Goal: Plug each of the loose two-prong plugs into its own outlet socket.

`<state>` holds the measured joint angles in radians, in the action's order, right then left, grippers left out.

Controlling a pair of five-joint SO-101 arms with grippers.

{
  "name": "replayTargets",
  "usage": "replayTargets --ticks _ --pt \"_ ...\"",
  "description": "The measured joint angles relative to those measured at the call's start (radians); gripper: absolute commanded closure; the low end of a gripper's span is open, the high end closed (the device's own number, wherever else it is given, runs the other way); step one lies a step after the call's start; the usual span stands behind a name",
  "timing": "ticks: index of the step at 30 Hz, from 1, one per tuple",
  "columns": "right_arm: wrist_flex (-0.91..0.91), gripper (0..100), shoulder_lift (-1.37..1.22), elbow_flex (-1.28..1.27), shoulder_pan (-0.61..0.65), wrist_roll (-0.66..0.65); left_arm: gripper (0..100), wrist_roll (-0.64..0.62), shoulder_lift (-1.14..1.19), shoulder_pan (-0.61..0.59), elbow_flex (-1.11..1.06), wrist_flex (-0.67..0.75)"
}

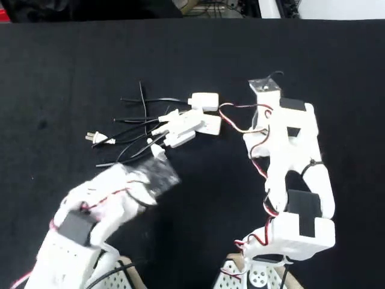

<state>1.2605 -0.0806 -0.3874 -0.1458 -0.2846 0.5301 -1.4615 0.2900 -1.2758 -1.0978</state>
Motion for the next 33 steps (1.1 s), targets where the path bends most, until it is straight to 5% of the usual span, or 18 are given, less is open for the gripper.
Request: replayTargets --ticks 2,5,13,28,33 --pt "0.002 95.3 0.000 0.000 0.000 -0.002 85 -0.115 -0.080 -0.060 -0.114 0.160" --pt "0.003 95.3 0.000 0.000 0.000 -0.002 85 -0.124 -0.091 -0.117 -0.276 0.353" --pt "0.003 95.3 0.000 0.000 0.000 -0.002 85 -0.052 -0.006 -0.166 -0.376 0.422" --pt "0.003 95.3 0.000 0.000 0.000 -0.002 85 -0.043 0.005 -0.017 -0.327 0.203" --pt "0.003 95.3 0.000 0.000 0.000 -0.002 85 -0.069 0.005 -0.172 -0.181 0.133"
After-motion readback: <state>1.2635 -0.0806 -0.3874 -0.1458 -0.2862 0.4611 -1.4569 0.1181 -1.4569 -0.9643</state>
